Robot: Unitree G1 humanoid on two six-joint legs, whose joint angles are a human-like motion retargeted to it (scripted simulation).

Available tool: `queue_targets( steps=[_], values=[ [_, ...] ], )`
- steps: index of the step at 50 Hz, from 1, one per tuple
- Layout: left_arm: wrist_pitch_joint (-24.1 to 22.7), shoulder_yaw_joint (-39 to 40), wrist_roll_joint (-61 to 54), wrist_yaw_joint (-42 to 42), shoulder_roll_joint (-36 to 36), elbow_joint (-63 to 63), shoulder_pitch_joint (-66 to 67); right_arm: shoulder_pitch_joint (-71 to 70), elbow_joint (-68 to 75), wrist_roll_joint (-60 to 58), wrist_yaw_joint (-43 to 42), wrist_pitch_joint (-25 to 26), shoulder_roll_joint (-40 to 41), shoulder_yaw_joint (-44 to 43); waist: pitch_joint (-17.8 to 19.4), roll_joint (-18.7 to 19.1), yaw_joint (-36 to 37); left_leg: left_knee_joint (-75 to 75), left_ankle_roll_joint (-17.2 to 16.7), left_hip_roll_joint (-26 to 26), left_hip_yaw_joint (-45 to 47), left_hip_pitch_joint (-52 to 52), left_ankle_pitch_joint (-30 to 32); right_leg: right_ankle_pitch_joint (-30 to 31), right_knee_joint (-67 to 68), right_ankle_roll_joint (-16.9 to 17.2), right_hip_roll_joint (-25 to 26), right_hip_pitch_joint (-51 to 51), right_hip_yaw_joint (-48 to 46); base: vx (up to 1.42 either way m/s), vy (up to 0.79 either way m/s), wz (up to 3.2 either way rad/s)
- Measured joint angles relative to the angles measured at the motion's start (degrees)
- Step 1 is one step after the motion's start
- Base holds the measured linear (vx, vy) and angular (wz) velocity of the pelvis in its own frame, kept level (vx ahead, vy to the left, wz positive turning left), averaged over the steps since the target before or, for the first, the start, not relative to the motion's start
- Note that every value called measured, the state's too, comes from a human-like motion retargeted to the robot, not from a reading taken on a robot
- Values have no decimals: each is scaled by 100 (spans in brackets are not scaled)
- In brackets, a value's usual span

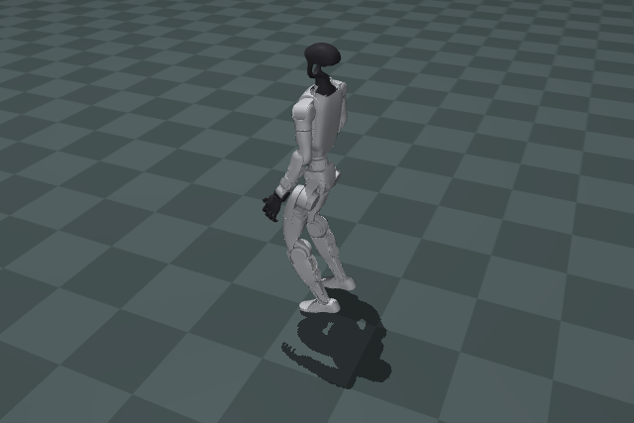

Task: Sport exercise

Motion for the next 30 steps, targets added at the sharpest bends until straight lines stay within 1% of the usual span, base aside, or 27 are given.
queue_targets(
  steps=[3, 5, 7, 10, 12, 13, 15, 16, 17, 18, 19, 20, 22, 23, 25, 27, 30],
  values=[
    [-5, 2, -54, 55, 6, -61, 93, 50, -320, 123, 0, -147, -79, 5, -13, -46, 5, 322, 115, -32, 14, -173, -163, -91, 166, 11, 55, -137, 115, -6, -1, 28],
    [15, 34, -27, 39, -8, -34, 101, 28, -572, 234, 34, -210, -92, -56, -18, -58, 12, 581, 203, -26, 11, -282, -573, -319, 267, -3, 135, -207, 176, -6, -1, 23],
    [59, 89, 45, -1, -38, 53, 32, -32, -758, 316, 128, -220, -39, -110, 56, -45, 41, 1174, 299, 33, -1, -416, -1432, -936, 669, 16, 225, -302, 171, -7, -1, 19],
    [223, 157, 142, -113, -110, 377, -244, -258, -717, 423, 356, -89, 168, -105, 389, 9, 88, 2708, 382, 283, 110, -753, -3236, -2535, 2015, 165, 207, -582, -86, -9, -1, 30],
    [424, 303, 75, -177, -220, 880, -543, -480, -224, 594, 486, 99, 367, -165, 581, -62, -14, 3384, 425, 337, 279, -1044, -3573, -3264, 2865, 260, -65, -861, -264, -13, -3, 69],
    [522, 445, -22, -203, -247, 1177, -686, -570, 110, 720, 507, 179, 435, -278, 594, -111, -80, 3509, 452, 309, 330, -1183, -3573, -3410, 3113, 293, -214, -1000, -316, -10, -2, 72],
    [648, 998, -385, -212, -125, 1727, -970, -711, 840, 1140, 359, 278, 390, -814, 495, -137, -160, 3464, 446, 205, 327, -1346, -3573, -3459, 3205, 332, -358, -1175, -358, 0, 0, 50],
    [632, 1397, -625, -108, 119, 1848, -1036, -688, 1075, 1423, 138, 273, 170, -1255, 473, -106, -146, 3299, 366, 168, 273, -1205, -3573, -3361, 3008, 381, -302, -1026, -354, 13, 2, 23],
    [602, 1805, -862, 20, 400, 1921, -1082, -642, 1260, 1687, -112, 263, -87, -1710, 454, -46, -116, 3089, 266, 157, 190, -1028, -3521, -3174, 2730, 428, -172, -839, -302, 19, 4, 4],
    [546, 2229, -1090, 194, 756, 1897, -1087, -549, 1346, 1914, -423, 242, -421, -2194, 443, 72, -56, 2792, 128, 201, 50, -777, -3363, -2810, 2291, 470, 107, -575, -154, 18, 4, 10],
    [483, 2643, -1300, 408, 1166, 1834, -1085, -454, 1370, 2059, -756, 217, -812, -2674, 366, 150, -55, 2342, -21, 239, -28, -571, -2845, -2294, 1775, 513, 276, -356, -9, 17, 4, 28],
    [415, 3052, -1502, 641, 1603, 1751, -1079, -358, 1364, 2162, -1099, 192, -1232, -3151, 258, 208, -82, 1816, -176, 272, -74, -387, -2147, -1701, 1221, 558, 392, -159, 133, 16, 3, 55],
    [343, 3762, -1659, 1125, 2656, 1535, -1064, -197, 1241, 2159, -1628, 173, -2252, -3952, -34, 280, -183, 723, -372, 324, -139, -184, -690, -595, 139, 567, 425, 90, 451, 15, 3, 63],
    [319, 4061, -1661, 1345, 3243, 1424, -1057, -122, 1152, 2074, -1826, 175, -2820, -4277, -186, 305, -236, 270, -482, 344, -179, -141, -40, -59, -255, 627, 382, 132, 597, 13, 3, 58],
    [281, 4590, -1529, 1728, 4571, 1214, -1025, 69, 920, 1705, -2129, 187, -4084, -4860, -453, 335, -332, -380, -629, 413, -231, -88, 744, 593, -682, 746, 212, 131, 817, 9, 3, 51],
    [206, 5024, -1218, 2150, 5965, 994, -913, 306, 611, 1228, -2453, 157, -5448, -5315, -586, 333, -408, -293, -638, 540, -333, -172, 717, 585, -471, 750, 45, 50, 1037, 3, 3, 38],
    [207, 5611, -458, 2704, 8167, 812, -774, 618, 205, 290, -2908, 252, -7598, -6034, -852, 308, -480, -188, -551, 656, -618, -272, 448, 387, -246, 710, -139, -26, 1430, 2, 3, 31]
  ],
)
